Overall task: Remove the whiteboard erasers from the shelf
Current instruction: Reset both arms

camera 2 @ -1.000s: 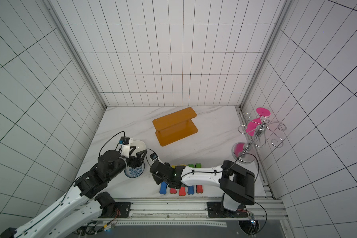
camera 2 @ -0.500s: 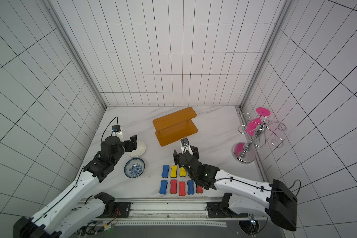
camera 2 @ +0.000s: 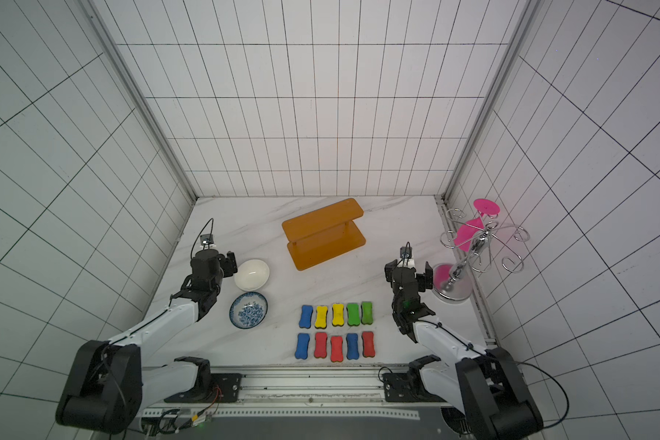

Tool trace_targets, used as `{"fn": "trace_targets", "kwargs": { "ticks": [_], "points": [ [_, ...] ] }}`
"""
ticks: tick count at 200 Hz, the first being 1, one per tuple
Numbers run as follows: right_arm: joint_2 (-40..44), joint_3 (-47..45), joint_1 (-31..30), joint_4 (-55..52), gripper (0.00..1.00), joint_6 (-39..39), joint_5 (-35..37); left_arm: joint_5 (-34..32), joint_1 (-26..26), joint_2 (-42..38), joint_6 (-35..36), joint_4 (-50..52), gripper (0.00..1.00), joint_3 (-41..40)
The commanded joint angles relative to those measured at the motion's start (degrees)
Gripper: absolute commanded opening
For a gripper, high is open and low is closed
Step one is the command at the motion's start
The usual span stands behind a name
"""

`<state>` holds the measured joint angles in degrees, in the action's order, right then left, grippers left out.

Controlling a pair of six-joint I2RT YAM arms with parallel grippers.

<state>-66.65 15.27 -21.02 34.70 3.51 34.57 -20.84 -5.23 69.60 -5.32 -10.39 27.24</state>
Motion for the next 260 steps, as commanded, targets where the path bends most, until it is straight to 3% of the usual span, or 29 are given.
{"fn": "trace_targets", "kwargs": {
  "ticks": [1, 26, 72, 112, 143, 260],
  "points": [
    [-5.1, -1.9, 3.5, 16.4, 0.99, 0.1, -3.9, 6.9, 2.2, 1.1, 4.1, -13.0, 0.85, -2.4],
    [-10.3, 0.4, 6.9, 19.8, 0.99, 1.4, -6.8, 9.2, 3.5, 4.0, 7.0, -21.6, 0.85, -5.8],
    [-21.4, -1.8, 13.1, 35.6, 0.99, -1.3, -12.2, 15.2, 5.0, 8.2, 7.9, -23.1, 0.87, -3.1],
    [-21.4, 3.0, 15.9, 24.9, 0.99, -3.9, -16.1, 17.9, 5.8, 9.9, 7.8, -19.2, 0.90, -0.3],
    [-21.4, 7.4, 19.6, 15.5, 0.99, -6.6, -21.4, 22.5, 7.6, 8.7, 4.8, -22.4, 0.91, -2.2],
    [-21.5, 8.0, 20.3, 14.5, 0.99, -7.4, -21.7, 24.5, 8.9, 19.5, 0.7, -37.1, 0.95, -3.2]
  ]
}}
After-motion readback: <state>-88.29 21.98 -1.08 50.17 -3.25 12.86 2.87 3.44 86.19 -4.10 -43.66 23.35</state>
